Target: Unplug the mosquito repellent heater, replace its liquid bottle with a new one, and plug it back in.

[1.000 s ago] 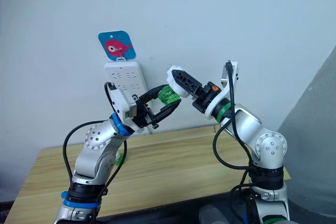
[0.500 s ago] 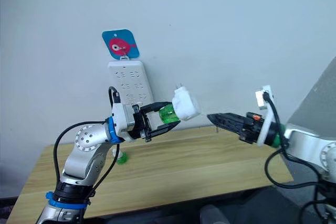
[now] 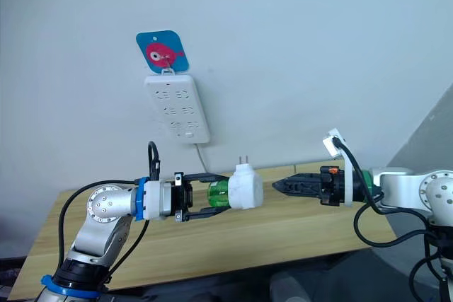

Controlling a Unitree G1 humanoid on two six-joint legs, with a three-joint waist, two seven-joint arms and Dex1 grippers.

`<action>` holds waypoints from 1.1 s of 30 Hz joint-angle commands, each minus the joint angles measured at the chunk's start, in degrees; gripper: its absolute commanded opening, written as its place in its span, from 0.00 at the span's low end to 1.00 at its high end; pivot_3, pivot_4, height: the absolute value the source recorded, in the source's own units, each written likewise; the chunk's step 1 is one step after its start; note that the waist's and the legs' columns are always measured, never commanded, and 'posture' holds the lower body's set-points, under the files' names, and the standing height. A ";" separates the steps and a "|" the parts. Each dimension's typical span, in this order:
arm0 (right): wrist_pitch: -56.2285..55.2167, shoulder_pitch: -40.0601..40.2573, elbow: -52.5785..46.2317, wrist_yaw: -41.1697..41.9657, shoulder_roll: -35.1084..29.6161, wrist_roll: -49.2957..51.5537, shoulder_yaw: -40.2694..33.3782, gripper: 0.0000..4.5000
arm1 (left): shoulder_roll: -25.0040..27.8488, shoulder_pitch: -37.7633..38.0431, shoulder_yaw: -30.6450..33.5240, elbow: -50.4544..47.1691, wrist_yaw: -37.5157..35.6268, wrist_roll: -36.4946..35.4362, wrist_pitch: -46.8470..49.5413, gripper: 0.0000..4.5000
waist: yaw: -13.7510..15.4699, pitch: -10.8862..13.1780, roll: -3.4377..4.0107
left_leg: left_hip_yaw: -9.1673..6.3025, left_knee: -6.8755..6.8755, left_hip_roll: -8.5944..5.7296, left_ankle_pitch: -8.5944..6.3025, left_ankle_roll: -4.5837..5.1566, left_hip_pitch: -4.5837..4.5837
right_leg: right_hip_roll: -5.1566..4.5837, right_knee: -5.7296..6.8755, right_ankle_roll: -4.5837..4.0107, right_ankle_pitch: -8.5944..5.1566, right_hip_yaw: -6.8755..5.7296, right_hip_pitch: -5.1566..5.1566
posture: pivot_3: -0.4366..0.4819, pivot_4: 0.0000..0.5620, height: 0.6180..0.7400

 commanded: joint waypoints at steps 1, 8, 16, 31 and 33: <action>0.34 -1.93 -1.67 -0.72 1.04 2.66 1.17 1.00 | 0.34 0.20 0.45 -1.46 0.80 -0.11 -1.67 0.50 | 0.24 0.10 -0.03 | -0.01 0.00 0.00 0.00 0.00 -0.03 | 0.00 0.00 0.00 0.00 -0.01 -0.03 | 0.29 0.14 1.00; -1.85 -2.09 -4.29 -3.58 3.56 6.30 3.33 1.00 | 0.14 0.28 -0.07 -1.50 1.88 0.41 -1.95 0.50 | 0.65 0.42 -0.12 | -0.02 0.01 0.00 -0.01 0.02 -0.10 | 0.00 0.00 0.02 0.01 -0.01 -0.06 | 0.31 0.15 1.00; -4.08 -2.42 -5.20 -5.90 6.25 7.41 5.36 1.00 | 0.16 -0.28 -0.51 -0.55 1.80 0.58 -2.32 0.50 | 0.80 0.47 -0.10 | -0.02 0.02 0.01 -0.01 0.02 -0.08 | 0.00 0.00 0.03 0.01 -0.02 -0.06 | 0.30 0.15 1.00; -4.08 -2.95 -3.21 -6.88 9.66 7.02 8.17 1.00 | -0.29 -0.46 -0.97 -0.49 2.03 0.89 -3.07 0.50 | 0.90 0.48 -0.09 | -0.03 0.02 0.01 -0.01 0.02 -0.09 | 0.01 0.01 0.04 0.02 -0.01 -0.06 | 0.31 0.14 1.00; -4.22 -3.21 -2.82 -6.98 10.20 7.21 8.34 1.00 | -0.36 -0.39 -1.05 -0.49 2.06 0.97 -3.26 0.50 | 0.90 0.48 -0.09 | -0.03 0.03 0.01 -0.01 0.02 -0.09 | 0.01 0.02 0.04 0.02 -0.02 -0.07 | 0.30 0.14 1.00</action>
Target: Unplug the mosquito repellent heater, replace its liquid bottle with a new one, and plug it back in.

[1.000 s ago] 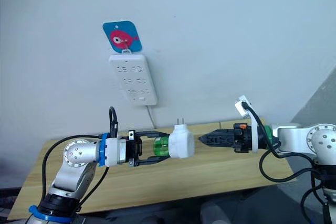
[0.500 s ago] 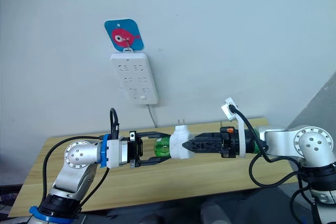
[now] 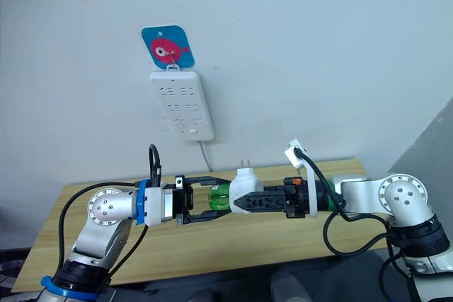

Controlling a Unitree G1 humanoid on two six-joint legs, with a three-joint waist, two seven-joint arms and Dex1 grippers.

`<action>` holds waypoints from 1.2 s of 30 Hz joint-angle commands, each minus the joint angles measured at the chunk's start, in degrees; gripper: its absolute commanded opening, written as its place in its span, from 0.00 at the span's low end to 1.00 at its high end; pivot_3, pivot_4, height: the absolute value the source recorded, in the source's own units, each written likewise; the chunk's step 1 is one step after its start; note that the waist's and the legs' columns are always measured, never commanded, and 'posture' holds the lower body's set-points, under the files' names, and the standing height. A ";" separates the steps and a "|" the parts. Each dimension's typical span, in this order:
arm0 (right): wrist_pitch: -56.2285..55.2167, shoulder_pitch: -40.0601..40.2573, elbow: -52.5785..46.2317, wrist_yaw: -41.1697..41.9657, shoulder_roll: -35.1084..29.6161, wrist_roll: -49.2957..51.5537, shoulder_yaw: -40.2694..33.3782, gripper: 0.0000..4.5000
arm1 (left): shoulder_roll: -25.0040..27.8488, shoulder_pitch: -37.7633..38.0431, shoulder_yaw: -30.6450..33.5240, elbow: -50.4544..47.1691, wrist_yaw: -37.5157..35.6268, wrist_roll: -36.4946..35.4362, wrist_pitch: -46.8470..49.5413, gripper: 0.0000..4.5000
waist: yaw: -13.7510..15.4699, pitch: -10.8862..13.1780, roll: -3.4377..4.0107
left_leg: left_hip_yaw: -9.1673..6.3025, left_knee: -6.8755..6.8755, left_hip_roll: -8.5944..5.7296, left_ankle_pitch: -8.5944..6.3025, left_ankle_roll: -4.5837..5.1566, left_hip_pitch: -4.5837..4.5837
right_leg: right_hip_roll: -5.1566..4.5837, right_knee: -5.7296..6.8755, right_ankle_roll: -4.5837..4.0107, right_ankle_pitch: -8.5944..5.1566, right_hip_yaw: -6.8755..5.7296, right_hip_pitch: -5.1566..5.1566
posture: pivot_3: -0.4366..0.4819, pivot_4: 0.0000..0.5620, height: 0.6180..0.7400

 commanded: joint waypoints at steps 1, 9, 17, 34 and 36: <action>-0.94 -1.58 -0.25 0.13 0.99 1.19 -0.28 1.00 | -0.29 -0.18 -0.08 -0.71 0.80 -0.15 -1.72 0.50 | 0.00 0.00 0.00 | -0.01 0.00 0.00 0.00 0.00 0.00 | 0.00 0.00 0.00 0.00 -0.01 0.00 | 0.30 0.14 1.00; 0.03 -2.55 0.60 0.36 2.49 -0.17 0.51 0.67 | -0.54 -0.56 -0.25 -0.22 1.21 -0.06 -2.16 0.50 | 0.10 0.00 0.00 | -0.01 0.00 0.00 0.00 0.00 0.00 | 0.00 0.00 0.00 0.00 0.00 0.00 | 0.31 0.14 1.00; 0.29 -3.41 -0.11 1.36 3.48 -2.52 0.17 0.67 | 2.73 -0.01 -1.15 -3.22 -0.69 -3.37 7.30 0.50 | 0.07 0.00 0.00 | -0.02 0.00 0.01 0.00 0.00 -0.01 | 0.01 0.01 0.00 0.00 -0.01 -0.01 | 0.30 0.14 1.00; 1.50 -5.63 -2.98 9.51 3.58 -9.11 -1.69 0.67 | 13.30 -18.01 -0.31 -2.94 -0.03 -26.15 67.85 0.58 | -0.80 0.25 0.08 | -0.24 -0.05 0.06 0.00 0.00 -0.29 | 0.21 0.07 -0.06 -0.04 -0.07 -0.29 | 0.28 0.13 1.00; 1.51 -5.29 -2.90 9.31 3.52 -8.88 -1.98 0.67 | 13.33 -17.31 -0.22 -3.36 -0.82 -24.95 65.79 0.72 | -0.77 0.26 0.08 | -0.27 -0.04 0.06 0.00 0.00 -0.32 | 0.21 0.07 -0.06 -0.03 -0.09 -0.30 | 0.28 0.13 1.00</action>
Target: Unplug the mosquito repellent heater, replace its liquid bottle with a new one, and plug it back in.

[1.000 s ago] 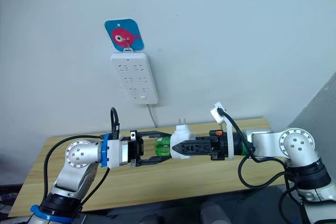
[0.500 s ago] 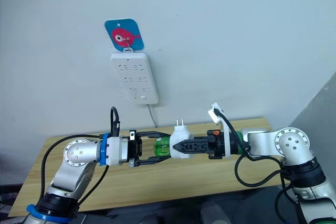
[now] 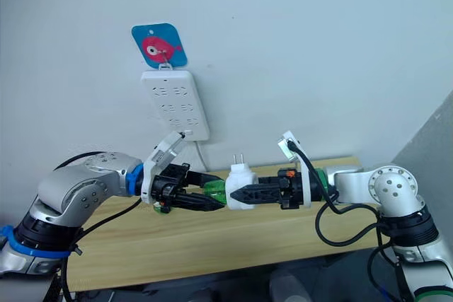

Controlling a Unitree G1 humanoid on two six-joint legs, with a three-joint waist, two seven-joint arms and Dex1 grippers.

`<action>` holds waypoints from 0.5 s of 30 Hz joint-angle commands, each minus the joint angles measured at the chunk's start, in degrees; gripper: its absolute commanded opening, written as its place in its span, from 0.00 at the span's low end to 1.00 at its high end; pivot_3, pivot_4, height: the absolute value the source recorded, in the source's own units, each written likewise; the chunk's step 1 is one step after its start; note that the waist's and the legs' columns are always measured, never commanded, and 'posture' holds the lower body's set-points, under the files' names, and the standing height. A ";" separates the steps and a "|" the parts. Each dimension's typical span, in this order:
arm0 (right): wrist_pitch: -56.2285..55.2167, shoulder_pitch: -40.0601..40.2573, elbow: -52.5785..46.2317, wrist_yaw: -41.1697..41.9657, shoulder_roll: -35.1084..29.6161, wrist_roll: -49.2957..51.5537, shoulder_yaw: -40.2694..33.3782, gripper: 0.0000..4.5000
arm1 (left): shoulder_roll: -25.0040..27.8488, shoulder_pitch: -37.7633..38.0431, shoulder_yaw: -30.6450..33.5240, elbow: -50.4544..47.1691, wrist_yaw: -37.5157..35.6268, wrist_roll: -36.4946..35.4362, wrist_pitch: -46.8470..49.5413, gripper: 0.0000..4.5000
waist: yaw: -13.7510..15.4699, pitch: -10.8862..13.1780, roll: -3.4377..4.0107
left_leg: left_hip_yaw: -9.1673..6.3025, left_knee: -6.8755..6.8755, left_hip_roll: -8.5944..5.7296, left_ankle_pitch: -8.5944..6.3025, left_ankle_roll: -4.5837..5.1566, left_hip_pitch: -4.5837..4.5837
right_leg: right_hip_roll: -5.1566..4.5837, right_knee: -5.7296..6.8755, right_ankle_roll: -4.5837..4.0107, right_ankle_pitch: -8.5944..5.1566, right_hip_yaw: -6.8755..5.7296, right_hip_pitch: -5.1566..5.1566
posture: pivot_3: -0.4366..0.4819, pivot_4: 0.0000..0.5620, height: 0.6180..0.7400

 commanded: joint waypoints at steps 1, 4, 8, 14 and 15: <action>0.16 -0.69 -3.63 1.73 0.28 2.18 -1.42 0.67 | 0.28 0.76 2.21 0.31 0.14 3.03 -3.51 0.79 | 0.01 0.00 0.00 | 0.01 0.01 0.00 0.00 0.00 0.00 | 0.00 0.00 0.00 0.00 0.02 0.00 | 0.28 0.13 1.00; 0.30 0.05 -2.97 1.35 -0.15 2.72 -1.99 0.67 | -0.26 3.59 3.66 -1.18 0.22 8.32 -13.74 0.93 | -0.01 0.00 0.00 | 0.09 0.03 -0.01 0.00 0.00 0.01 | -0.01 0.00 0.00 0.00 0.08 0.00 | 0.28 0.13 1.00; 0.10 1.32 -1.83 0.13 -0.98 4.77 -3.14 0.67 | -1.85 7.52 5.98 -2.28 0.98 15.17 -28.73 0.93 | 0.34 0.00 0.01 | 0.10 0.03 -0.01 0.00 0.00 0.01 | -0.01 0.00 0.00 0.00 0.11 0.00 | 0.29 0.13 1.00; -1.14 3.30 -0.52 -3.27 -2.04 9.38 -4.18 0.67 | -7.67 12.50 8.31 -1.04 1.63 22.68 -52.37 0.93 | 0.59 0.00 0.00 | 0.19 0.05 -0.01 0.00 0.00 0.01 | -0.03 -0.01 0.00 0.01 0.20 0.01 | 0.30 0.13 1.00; -1.30 3.44 -0.54 -3.67 -2.12 9.80 -4.12 0.67 | -8.99 12.30 8.50 -0.75 2.27 23.15 -54.82 0.93 | 0.69 0.00 0.00 | 0.19 0.08 -0.02 0.00 0.00 0.00 | -0.03 0.00 0.01 0.02 0.20 0.01 | 0.30 0.13 1.00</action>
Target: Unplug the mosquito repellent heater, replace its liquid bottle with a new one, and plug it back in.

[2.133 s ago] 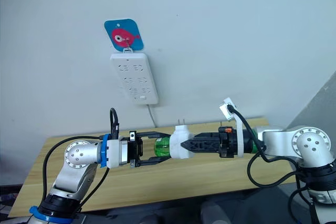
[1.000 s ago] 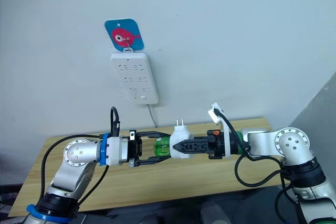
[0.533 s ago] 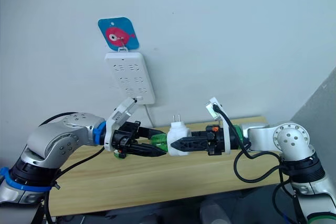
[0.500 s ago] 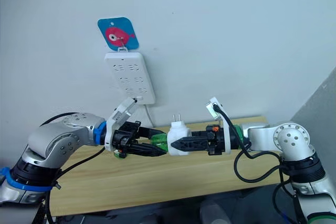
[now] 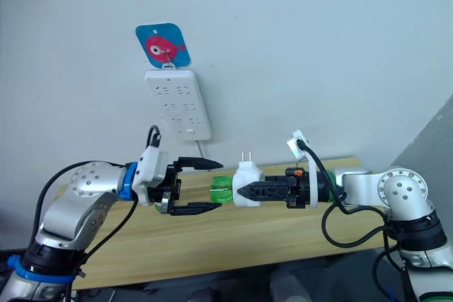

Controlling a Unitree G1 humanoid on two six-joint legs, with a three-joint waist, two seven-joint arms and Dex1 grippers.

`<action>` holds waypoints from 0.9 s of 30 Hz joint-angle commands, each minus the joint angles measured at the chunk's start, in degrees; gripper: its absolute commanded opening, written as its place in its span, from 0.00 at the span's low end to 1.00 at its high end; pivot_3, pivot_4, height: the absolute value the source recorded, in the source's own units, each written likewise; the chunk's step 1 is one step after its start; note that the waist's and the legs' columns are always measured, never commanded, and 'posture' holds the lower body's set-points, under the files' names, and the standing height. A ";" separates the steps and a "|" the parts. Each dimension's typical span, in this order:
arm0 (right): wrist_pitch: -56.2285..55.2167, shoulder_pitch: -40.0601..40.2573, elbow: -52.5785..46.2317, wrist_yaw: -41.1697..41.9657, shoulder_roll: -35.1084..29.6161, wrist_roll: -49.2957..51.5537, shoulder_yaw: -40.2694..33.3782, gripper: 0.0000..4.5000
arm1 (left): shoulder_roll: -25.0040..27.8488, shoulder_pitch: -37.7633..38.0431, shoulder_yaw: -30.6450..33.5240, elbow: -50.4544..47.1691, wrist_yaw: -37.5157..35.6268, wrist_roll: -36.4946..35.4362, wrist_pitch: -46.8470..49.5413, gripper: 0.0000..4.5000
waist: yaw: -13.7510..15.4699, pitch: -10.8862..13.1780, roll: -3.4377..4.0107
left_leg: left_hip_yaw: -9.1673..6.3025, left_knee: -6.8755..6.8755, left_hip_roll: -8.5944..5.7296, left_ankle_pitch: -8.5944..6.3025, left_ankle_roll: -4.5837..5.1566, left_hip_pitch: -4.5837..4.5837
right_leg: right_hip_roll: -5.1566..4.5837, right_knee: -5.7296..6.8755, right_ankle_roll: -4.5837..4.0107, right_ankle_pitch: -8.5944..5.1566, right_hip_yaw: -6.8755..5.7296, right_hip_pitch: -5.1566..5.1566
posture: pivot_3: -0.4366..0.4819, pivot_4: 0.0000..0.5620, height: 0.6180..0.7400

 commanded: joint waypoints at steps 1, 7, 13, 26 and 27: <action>-0.98 -0.22 -0.97 -0.98 -0.36 3.60 -1.27 0.67 | -3.59 -1.06 2.39 0.25 2.63 2.79 -10.85 0.93 | 0.27 0.00 0.00 | 0.02 0.02 -0.01 0.00 0.00 0.00 | 0.00 0.00 0.03 0.01 0.02 0.01 | 0.30 0.12 1.00; -1.71 -0.18 -0.86 -2.21 -0.32 4.09 -1.01 0.67 | -6.76 0.13 0.64 2.60 1.65 5.07 -20.77 0.93 | 0.42 -0.03 0.01 | 0.20 0.08 -0.01 0.00 0.00 0.06 | 0.00 0.00 0.17 0.10 0.19 0.03 | 0.29 0.12 1.00; -1.92 -0.22 -0.87 -2.68 -0.09 3.92 -1.05 0.67 | -7.45 -0.29 -0.95 4.70 1.74 5.81 -23.08 0.85 | 0.39 -0.04 0.01 | 0.19 0.08 -0.01 0.00 0.00 0.05 | 0.00 0.00 0.19 0.11 0.19 0.03 | 0.28 0.11 1.00; -0.73 -1.74 -2.40 0.50 -0.57 -0.08 -0.82 0.67 | 4.72 -5.61 -4.55 -0.12 1.64 -7.27 17.79 0.51 | -0.51 -0.04 -0.01 | 0.09 0.09 0.00 0.01 0.01 0.04 | 0.02 0.05 0.20 0.12 0.13 0.03 | 0.30 0.11 1.00; -0.42 -2.04 -2.94 1.84 -0.74 -1.15 -0.76 0.67 | 7.32 -7.73 -5.18 -0.67 1.11 -11.15 26.90 0.51 | -0.53 -0.03 -0.01 | 0.06 0.11 -0.01 0.01 0.01 0.02 | 0.02 0.12 0.21 0.11 0.10 0.02 | 0.30 0.11 1.00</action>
